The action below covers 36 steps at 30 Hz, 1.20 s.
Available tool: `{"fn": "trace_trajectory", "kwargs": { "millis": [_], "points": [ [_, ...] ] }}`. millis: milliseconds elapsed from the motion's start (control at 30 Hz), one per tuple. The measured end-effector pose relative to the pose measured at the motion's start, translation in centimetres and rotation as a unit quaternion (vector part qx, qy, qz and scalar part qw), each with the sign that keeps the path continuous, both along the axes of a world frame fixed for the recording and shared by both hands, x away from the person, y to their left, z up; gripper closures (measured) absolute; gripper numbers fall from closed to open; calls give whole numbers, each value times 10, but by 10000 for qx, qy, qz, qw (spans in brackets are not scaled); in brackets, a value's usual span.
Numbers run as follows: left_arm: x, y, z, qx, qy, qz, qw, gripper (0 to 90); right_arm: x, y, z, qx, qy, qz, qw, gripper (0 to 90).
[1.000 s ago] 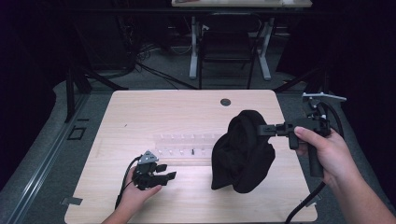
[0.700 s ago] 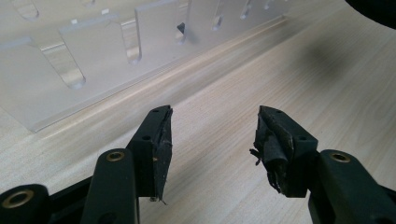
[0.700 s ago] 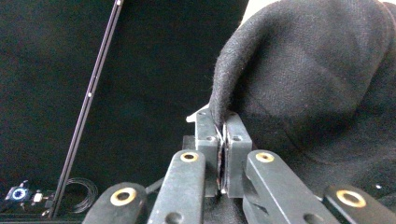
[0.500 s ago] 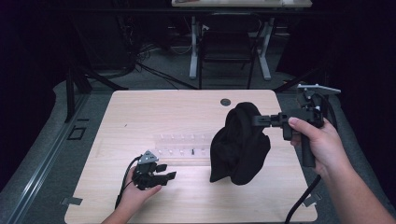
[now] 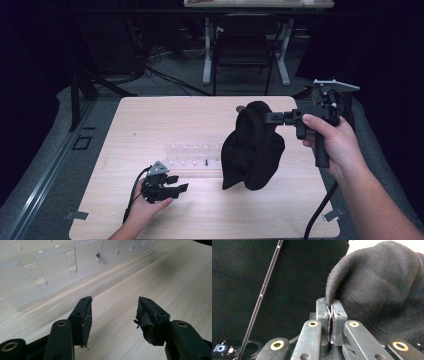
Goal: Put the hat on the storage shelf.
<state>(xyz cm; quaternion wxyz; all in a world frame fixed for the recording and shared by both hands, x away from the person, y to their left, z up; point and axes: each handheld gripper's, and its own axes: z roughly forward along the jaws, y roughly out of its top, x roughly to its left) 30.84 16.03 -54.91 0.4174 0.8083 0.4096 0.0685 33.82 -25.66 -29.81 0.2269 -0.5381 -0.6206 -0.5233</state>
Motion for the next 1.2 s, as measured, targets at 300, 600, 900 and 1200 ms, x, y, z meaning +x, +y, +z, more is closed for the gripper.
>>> {"fn": "trace_trajectory", "kwargs": {
  "millis": [300,600,900,1200],
  "points": [
    [0,0,0,6,2,12,10000,463,9,3,6,69,-43,-94,9999,873],
    [0,-1,-1,-10,-13,30,10000,463,20,10,11,73,-122,-145,9998,878],
    [1,0,-1,9,19,-6,10000,463,37,19,7,142,-127,-320,9993,878],
    [1,0,-2,22,17,17,10000,463,50,28,1,165,-146,-443,9988,878]
  ]
}}
